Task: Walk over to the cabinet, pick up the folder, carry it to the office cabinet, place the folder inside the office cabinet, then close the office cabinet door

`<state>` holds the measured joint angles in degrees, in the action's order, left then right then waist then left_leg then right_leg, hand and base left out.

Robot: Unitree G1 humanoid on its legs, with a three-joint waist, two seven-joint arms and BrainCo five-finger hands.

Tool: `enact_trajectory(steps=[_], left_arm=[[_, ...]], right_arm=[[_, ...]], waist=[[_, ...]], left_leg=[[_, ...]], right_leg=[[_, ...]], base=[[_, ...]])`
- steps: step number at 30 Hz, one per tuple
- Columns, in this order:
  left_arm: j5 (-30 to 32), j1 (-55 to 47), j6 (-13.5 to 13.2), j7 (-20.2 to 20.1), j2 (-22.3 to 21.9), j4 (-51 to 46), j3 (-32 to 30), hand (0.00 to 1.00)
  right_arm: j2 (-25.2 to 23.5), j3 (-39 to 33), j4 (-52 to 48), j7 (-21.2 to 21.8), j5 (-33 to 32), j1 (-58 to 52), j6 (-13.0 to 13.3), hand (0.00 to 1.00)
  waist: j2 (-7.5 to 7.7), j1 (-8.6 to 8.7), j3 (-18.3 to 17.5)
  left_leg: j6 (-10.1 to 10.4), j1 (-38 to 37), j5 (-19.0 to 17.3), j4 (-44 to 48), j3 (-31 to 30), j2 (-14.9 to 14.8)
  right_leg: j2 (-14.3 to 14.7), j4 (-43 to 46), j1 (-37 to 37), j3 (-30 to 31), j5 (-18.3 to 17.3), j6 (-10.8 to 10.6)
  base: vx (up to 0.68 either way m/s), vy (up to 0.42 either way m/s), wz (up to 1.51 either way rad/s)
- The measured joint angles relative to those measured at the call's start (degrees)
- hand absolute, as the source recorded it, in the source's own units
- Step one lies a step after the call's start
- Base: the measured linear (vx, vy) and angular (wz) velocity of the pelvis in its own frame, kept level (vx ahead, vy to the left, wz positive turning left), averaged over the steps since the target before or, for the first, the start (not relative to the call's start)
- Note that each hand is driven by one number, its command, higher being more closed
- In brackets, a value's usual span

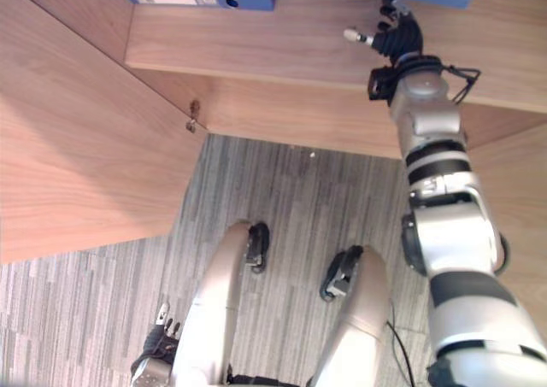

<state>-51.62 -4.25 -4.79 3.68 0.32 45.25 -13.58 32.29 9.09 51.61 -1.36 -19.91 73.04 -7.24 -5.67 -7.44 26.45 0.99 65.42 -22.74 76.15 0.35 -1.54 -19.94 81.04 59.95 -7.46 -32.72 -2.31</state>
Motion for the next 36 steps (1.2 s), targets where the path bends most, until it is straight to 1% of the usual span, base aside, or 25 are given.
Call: enact_trajectory(steps=[1,6,12,14,15,17,18,20,21,23,24,25,27,28,29,30,31,32,33,34,35,36], left_arm=[[0.35,0.34,0.0,-0.24,0.06,0.2,-0.41,0.0],[0.6,2.01,0.01,-0.88,0.06,0.53,-1.17,0.0],[1.13,2.07,0.05,-0.9,0.05,0.57,-1.86,0.0],[1.36,2.04,0.07,-0.98,0.07,1.2,-2.01,0.0],[1.65,2.04,0.1,-1.19,0.1,1.43,-2.1,0.0],[1.83,2.05,0.11,-1.69,0.11,1.4,-2.09,0.0],[1.83,2.02,0.13,-2.37,0.1,1.42,-2.08,0.0],[1.81,1.99,0.14,-3.31,0.13,1.34,-1.96,0.0],[1.8,1.97,0.17,-3.61,0.2,1.42,-1.83,0.0],[1.79,1.97,0.2,-4.0,0.31,1.45,-1.59,0.0],[1.79,1.99,0.26,-4.24,0.52,1.5,-0.96,0.0],[1.79,2.03,0.26,-4.32,0.55,1.45,-0.81,0.0],[1.79,2.38,0.39,-4.71,0.5,1.56,-0.23,0.0],[1.85,2.49,0.53,-4.82,0.46,1.87,0.4,0.0],[1.85,2.53,0.58,-4.86,0.44,1.98,0.71,0.0],[1.9,2.84,0.64,-4.98,0.56,2.58,0.71,0.0],[2.05,2.82,0.64,-4.99,0.57,2.7,0.68,0.0],[2.81,2.83,0.59,-5.03,0.91,3.09,0.79,0.0],[3.13,2.83,0.59,-5.11,1.11,3.23,0.86,0.0],[3.81,2.88,0.41,-5.32,1.32,3.22,0.93,0.0],[3.94,2.87,0.37,-5.32,1.35,3.25,0.92,0.0],[4.5,2.89,0.28,-5.34,1.63,3.79,0.94,0.0]], right_arm=[[0.0,-0.06,0.0,0.09,0.94,-0.13,0.02,0.0],[-0.22,-1.18,0.25,0.07,1.23,-0.56,0.15,0.0],[-1.81,-1.77,0.31,0.14,3.86,-1.48,0.19,0.0],[-2.76,-0.89,-0.2,0.97,7.69,-3.05,0.59,0.0],[-3.48,0.21,-1.14,2.19,10.92,-3.93,1.19,0.0],[-3.57,3.78,-4.85,4.11,13.72,-7.04,2.24,0.0],[-3.76,5.82,-6.86,6.06,16.04,-9.42,3.14,0.0],[-3.92,9.41,-8.86,8.64,19.27,-12.02,4.54,0.0],[-4.28,11.78,-10.12,9.55,21.26,-13.48,5.4,0.0],[-5.31,13.98,-11.15,11.08,23.64,-14.85,6.14,0.0],[-6.83,17.58,-9.64,14.05,26.16,-16.69,5.68,0.0],[-7.8,19.23,-8.44,15.21,27.81,-17.92,5.29,0.0],[-11.21,22.12,-4.21,17.26,31.56,-22.86,3.83,0.0],[-14.94,23.2,-0.09,18.36,34.37,-28.08,2.62,0.0],[-16.11,23.96,1.18,18.59,35.36,-29.63,2.19,0.0],[-18.45,24.0,3.29,18.81,37.34,-33.41,1.62,0.0],[-19.19,23.96,3.91,18.79,38.11,-34.5,1.58,0.0],[-20.25,23.75,4.41,18.69,39.62,-36.16,1.53,0.0],[-20.8,23.57,4.4,18.61,40.22,-36.92,1.57,0.0],[-21.84,21.77,4.42,18.16,41.86,-39.2,1.58,0.0],[-22.03,21.36,4.42,17.98,42.06,-39.46,1.59,0.0],[-22.78,20.69,4.46,17.52,42.68,-40.98,1.6,0.0]], waist=[[0.0,0.0,0.0],[-0.02,0.02,-0.03],[0.02,0.04,-0.22],[0.04,-0.13,-1.25],[0.07,-0.08,-1.32],[0.1,0.09,-1.35],[0.24,0.19,-1.68],[0.29,0.62,-2.02],[0.36,1.01,-2.17],[0.39,1.43,-2.33],[0.71,1.55,-2.58],[0.97,1.48,-2.72],[1.03,1.39,-2.74],[1.11,1.38,-2.69],[1.25,1.31,-2.61],[1.41,1.36,-2.49],[1.49,1.45,-2.44],[1.85,1.59,-2.22],[2.01,1.65,-2.16],[2.69,1.62,-2.42],[2.79,1.61,-2.48],[3.22,1.61,-2.71]], left_leg=[[0.01,-0.08,-0.01,-0.09,0.02,-0.08],[0.01,-0.11,-0.01,-0.2,0.33,-0.74],[0.02,-1.18,-0.02,-0.63,0.35,-0.89],[0.02,-1.68,-0.01,-1.21,0.54,-1.22],[0.02,-2.27,-0.01,-1.68,0.67,-1.65],[0.08,-3.6,0.05,-2.73,0.82,-1.87],[0.15,-4.47,0.19,-3.75,1.14,-1.88],[0.14,-5.97,0.69,-5.65,1.75,-1.92],[0.22,-7.05,0.98,-6.98,2.04,-1.99],[0.26,-8.17,1.15,-8.26,2.29,-2.36],[0.4,-9.28,1.24,-9.39,2.42,-2.67],[0.46,-9.67,1.34,-9.98,2.51,-2.71],[0.67,-10.58,1.61,-11.31,2.21,-2.89],[0.75,-11.17,2.0,-12.94,2.08,-3.05],[0.77,-11.66,2.19,-13.78,2.26,-3.19],[0.77,-13.98,2.85,-16.19,2.6,-3.32],[0.76,-15.31,3.13,-17.4,2.78,-3.44],[0.78,-18.8,4.01,-20.24,3.37,-3.79],[0.77,-20.48,4.54,-22.02,3.65,-3.89],[0.93,-25.22,6.79,-27.97,4.3,-4.16],[0.92,-25.84,7.2,-28.99,4.42,-4.22],[0.95,-28.67,9.02,-33.45,4.98,-4.52]], right_leg=[[0.08,-0.11,-0.06,-0.02,0.0,0.0],[0.51,-0.47,-0.1,-0.12,0.01,0.0],[0.68,-0.82,-1.11,-0.23,0.02,0.01],[1.01,-1.53,-1.42,-0.23,0.29,0.09],[1.48,-2.17,-1.9,-0.24,0.6,0.05],[1.83,-3.36,-3.03,-0.25,0.99,-0.06],[1.87,-4.21,-3.64,-0.2,1.24,-0.09],[1.97,-5.94,-4.68,-0.21,1.84,-0.19],[2.12,-7.16,-5.44,-0.23,2.24,-0.36],[2.67,-8.62,-6.46,-0.29,2.76,-0.25],[3.15,-9.89,-7.35,-0.42,3.08,-0.29],[3.23,-10.39,-7.64,-0.44,3.16,-0.32],[3.61,-12.07,-8.87,-1.24,3.48,-0.4],[3.72,-13.88,-9.84,-1.83,3.97,-0.21],[3.76,-14.64,-10.22,-1.97,4.33,-0.1],[3.82,-17.14,-12.38,-2.63,5.35,-0.17],[3.81,-18.37,-13.73,-3.16,5.89,-0.05],[3.9,-21.42,-17.12,-4.33,7.14,-0.08],[3.93,-23.25,-18.89,-4.98,7.78,0.06],[4.96,-29.48,-23.4,-6.0,10.56,0.12],[5.16,-30.57,-24.01,-6.13,11.08,0.11],[6.2,-35.4,-26.72,-6.67,13.32,0.18]], base=[[0.02,-0.028,-0.03],[0.02,-0.018,-0.03],[0.0,0.0,0.0],[0.01,-0.022,-0.09],[0.02,-0.023,-0.14],[0.03,-0.028,-0.11],[0.03,-0.023,-0.07],[0.04,-0.021,-0.07],[0.05,-0.02,-0.11],[0.05,-0.017,-0.14],[0.06,-0.023,-0.12],[0.08,-0.034,-0.07],[0.09,-0.029,0.02],[0.08,-0.011,0.01],[0.1,0.008,-0.03],[0.1,0.012,-0.09],[0.13,0.013,-0.13],[0.07,0.004,-0.12],[0.07,0.004,-0.19],[0.03,0.0,-0.13],[0.04,0.004,-0.2],[0.02,0.007,-0.19]])
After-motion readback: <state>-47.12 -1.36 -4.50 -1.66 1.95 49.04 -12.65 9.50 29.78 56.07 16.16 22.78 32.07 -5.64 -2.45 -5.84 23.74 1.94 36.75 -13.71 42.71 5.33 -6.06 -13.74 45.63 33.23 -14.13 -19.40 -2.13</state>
